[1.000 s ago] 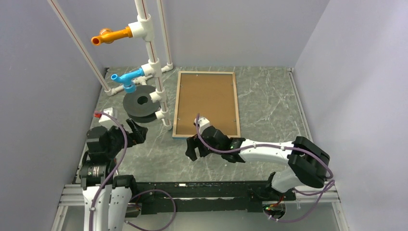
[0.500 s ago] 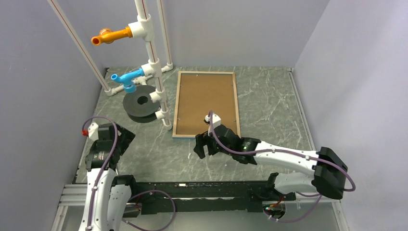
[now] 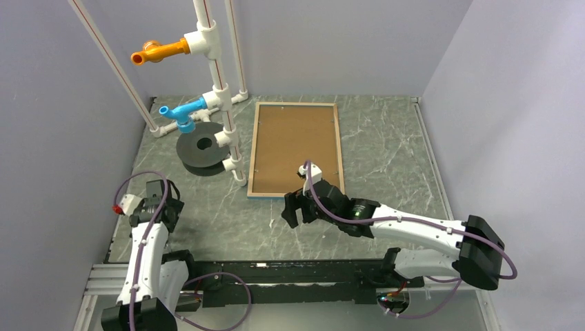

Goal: Take the photo out of the frame

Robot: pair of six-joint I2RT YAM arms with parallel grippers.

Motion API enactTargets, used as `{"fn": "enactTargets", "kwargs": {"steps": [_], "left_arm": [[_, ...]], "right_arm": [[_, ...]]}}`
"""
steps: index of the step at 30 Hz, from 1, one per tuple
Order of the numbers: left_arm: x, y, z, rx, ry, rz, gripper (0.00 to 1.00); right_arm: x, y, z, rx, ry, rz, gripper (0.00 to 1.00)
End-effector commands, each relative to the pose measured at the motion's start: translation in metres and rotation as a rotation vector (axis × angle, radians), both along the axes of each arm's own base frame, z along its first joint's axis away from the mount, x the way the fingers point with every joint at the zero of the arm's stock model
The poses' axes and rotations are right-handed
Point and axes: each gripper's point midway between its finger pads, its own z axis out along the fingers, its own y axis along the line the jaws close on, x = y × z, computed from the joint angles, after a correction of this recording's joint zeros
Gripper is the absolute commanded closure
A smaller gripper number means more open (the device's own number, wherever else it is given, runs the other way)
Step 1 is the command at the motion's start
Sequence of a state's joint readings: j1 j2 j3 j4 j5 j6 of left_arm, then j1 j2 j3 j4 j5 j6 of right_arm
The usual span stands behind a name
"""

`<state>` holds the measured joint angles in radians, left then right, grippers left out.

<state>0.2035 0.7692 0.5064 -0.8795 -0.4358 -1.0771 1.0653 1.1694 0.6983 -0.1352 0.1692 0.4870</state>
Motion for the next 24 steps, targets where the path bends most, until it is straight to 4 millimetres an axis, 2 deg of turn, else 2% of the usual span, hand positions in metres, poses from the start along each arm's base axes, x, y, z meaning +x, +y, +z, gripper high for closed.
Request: {"fn": "enactTargets", "kwargs": {"steps": [1, 5, 9, 13, 17, 19, 22, 23, 24], "left_arm": [[0.012, 0.030, 0.027, 0.131, -0.023, 0.050, 0.01], [0.025, 0.039, 0.022, 0.123, -0.030, 0.009, 0.01], [0.043, 0.041, 0.007, 0.073, -0.046, -0.074, 0.01], [0.044, 0.044, -0.013, 0.019, 0.006, -0.092, 0.00], [0.032, 0.041, -0.041, -0.074, 0.073, -0.042, 0.04], [0.027, 0.040, -0.053, -0.112, 0.079, -0.021, 0.09], [0.033, 0.037, -0.055, -0.132, 0.048, -0.051, 0.26], [0.033, 0.038, -0.054, -0.128, 0.043, -0.050, 0.37], [0.034, 0.038, -0.053, -0.123, 0.036, -0.060, 0.53]], "right_arm": [[-0.003, -0.010, 0.009, 0.026, -0.021, -0.007, 0.12], [-0.005, -0.017, 0.008, 0.020, -0.029, -0.012, 0.12], [-0.007, -0.023, 0.009, 0.013, -0.040, -0.013, 0.12], [-0.005, -0.027, 0.017, 0.002, -0.063, -0.013, 0.12], [-0.002, -0.030, 0.024, -0.007, -0.089, -0.022, 0.11], [-0.001, -0.031, 0.025, -0.005, -0.097, -0.022, 0.11], [0.000, -0.029, 0.025, -0.001, -0.103, -0.022, 0.11], [0.000, -0.029, 0.024, -0.001, -0.101, -0.021, 0.11], [0.000, -0.028, 0.024, -0.003, -0.098, -0.019, 0.11]]}}
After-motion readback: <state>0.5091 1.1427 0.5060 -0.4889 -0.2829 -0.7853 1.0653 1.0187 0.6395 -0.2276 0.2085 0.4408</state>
